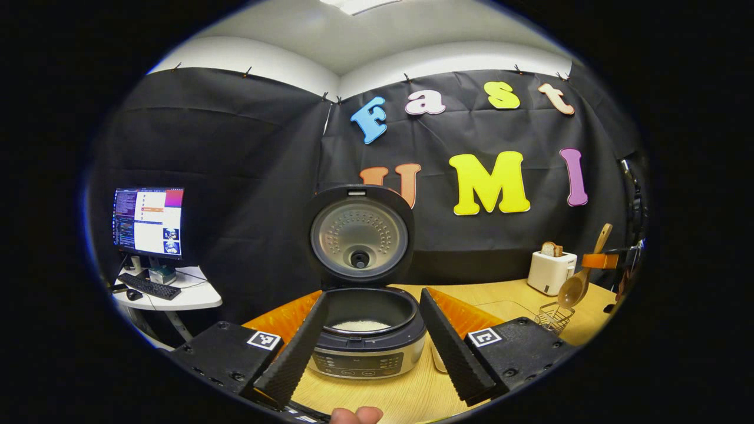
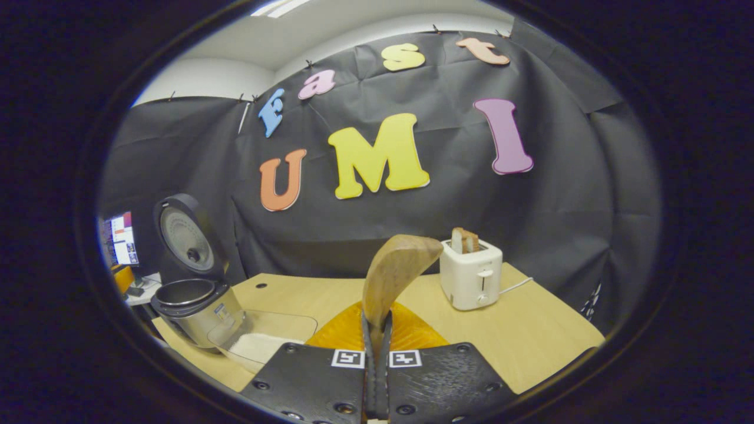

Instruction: Close the left gripper, press the button to open the rice cooker; take a wooden spoon from the chopstick holder with the right hand, scoop a spoonful of rice and pour it into the rice cooker, then put the wooden spoon back into the chopstick holder.

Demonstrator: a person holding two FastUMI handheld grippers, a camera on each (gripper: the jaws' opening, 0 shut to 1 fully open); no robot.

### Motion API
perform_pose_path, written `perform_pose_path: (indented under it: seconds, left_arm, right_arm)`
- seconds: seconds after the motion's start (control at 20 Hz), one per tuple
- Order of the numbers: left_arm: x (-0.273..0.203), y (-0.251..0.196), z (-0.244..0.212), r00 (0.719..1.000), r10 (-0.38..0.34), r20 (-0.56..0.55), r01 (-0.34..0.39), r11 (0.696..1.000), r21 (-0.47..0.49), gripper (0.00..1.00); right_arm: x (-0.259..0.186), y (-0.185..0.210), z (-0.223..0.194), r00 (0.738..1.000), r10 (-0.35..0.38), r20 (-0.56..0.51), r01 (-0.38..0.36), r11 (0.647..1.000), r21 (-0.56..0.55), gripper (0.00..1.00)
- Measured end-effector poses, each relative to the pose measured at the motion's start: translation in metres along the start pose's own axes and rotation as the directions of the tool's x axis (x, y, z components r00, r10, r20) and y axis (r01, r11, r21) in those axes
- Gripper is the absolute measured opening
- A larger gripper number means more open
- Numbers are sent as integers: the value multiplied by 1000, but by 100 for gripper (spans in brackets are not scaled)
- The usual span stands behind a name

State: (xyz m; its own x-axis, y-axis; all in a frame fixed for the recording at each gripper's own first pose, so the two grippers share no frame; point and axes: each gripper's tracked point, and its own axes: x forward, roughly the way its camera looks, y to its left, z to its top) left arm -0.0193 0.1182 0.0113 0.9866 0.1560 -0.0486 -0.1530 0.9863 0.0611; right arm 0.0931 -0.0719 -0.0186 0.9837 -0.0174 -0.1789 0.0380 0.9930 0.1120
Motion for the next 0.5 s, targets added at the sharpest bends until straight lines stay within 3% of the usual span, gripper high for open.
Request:
perform_pose_path:
  seconds: [0.2, 0.5]
  left_arm:
    - [-1, 1, 0, 1000, -6, -4, 6, 1000, 0, 99]
    - [-2, -8, 0, 1000, -11, 1, 11, 1000, 11, 99]
  right_arm:
    - [-3, 28, 20, 999, 54, 4, -54, 999, 10, 1]
    - [9, 124, 32, 979, 205, 5, -204, 976, -81, 0]
